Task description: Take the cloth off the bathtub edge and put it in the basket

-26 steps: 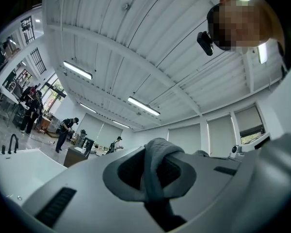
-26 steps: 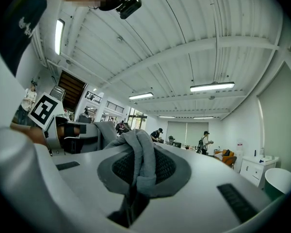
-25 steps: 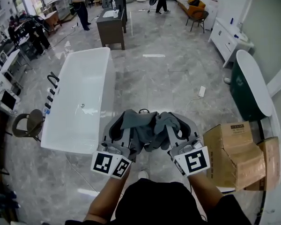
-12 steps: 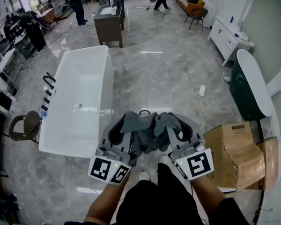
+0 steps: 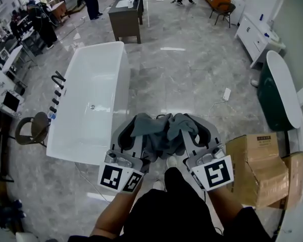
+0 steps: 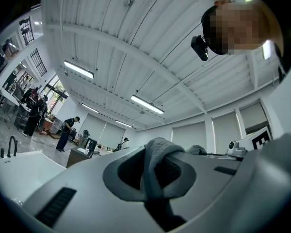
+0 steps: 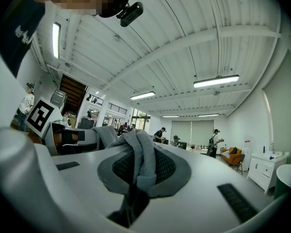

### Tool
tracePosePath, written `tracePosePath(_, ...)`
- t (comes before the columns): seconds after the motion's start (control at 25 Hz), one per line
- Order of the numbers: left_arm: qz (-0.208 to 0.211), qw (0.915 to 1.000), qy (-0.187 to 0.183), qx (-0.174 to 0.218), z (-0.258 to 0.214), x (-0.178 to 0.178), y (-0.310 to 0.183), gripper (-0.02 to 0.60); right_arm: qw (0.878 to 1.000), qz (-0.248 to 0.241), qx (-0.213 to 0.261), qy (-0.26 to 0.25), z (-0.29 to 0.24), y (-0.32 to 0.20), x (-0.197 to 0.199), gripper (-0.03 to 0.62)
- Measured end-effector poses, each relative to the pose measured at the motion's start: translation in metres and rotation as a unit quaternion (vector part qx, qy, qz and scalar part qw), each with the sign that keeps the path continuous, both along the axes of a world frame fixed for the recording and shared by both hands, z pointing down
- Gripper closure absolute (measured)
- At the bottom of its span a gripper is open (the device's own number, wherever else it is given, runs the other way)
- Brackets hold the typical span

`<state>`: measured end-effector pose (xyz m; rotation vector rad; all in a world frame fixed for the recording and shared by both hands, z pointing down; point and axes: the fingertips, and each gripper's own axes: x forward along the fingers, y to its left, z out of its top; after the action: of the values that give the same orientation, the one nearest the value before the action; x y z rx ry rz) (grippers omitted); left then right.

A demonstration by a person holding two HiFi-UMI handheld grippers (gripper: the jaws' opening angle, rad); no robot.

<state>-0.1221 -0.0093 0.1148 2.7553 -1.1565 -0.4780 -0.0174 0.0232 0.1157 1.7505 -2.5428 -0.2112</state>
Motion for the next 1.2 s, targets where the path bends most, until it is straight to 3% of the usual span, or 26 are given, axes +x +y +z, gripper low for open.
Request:
tracePosePath(0.76,-0.030,0.9979,-0.029,-0.049,0.051,0.053,-0.108,0.543,0.997,-0.039,-0.061,-0.023,0.051,-0.106,0.041,0.548)
tracePosePath(1.2,-0.029,0.9955,-0.044,-0.078,0.084,0.081,-0.144,0.543,0.995,-0.049,-0.081,-0.025,0.084,-0.151,0.062,0.548)
